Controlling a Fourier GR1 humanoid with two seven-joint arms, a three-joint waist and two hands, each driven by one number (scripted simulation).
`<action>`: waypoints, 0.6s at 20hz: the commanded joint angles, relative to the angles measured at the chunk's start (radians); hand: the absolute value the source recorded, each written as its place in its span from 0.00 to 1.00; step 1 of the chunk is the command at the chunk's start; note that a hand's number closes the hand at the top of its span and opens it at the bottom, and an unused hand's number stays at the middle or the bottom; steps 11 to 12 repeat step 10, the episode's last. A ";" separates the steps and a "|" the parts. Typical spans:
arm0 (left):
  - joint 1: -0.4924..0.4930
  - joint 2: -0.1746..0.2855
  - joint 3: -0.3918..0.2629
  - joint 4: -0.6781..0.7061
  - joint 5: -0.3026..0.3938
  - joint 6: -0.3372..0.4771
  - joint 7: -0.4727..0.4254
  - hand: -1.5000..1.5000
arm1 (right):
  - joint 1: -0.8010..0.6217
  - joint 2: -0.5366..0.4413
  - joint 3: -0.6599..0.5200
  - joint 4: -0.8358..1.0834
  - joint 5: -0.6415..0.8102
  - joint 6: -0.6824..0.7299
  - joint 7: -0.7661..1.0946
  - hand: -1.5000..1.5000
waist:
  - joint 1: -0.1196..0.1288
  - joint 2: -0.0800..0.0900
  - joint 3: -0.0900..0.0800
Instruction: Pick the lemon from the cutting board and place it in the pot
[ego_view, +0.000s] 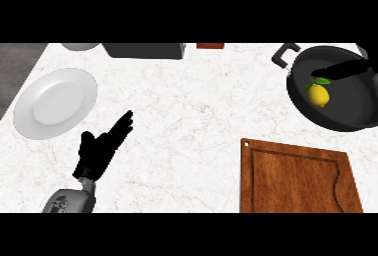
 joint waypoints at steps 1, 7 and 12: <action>-0.040 -0.014 0.011 0.031 -0.003 0.015 -0.002 0.50 | -0.024 -0.047 -0.133 -0.013 -0.123 -0.052 -0.007 0.00 | -0.009 0.002 -0.001; 0.013 0.006 0.017 0.006 0.022 -0.024 -0.007 0.50 | 0.042 -0.168 -0.249 -0.006 -0.231 0.016 -0.085 0.00 | 0.000 0.000 -0.001; 0.001 -0.008 0.001 -0.043 0.006 0.002 0.043 0.50 | 0.127 -0.230 -0.295 0.000 -0.274 0.078 -0.160 0.00 | -0.006 -0.003 0.000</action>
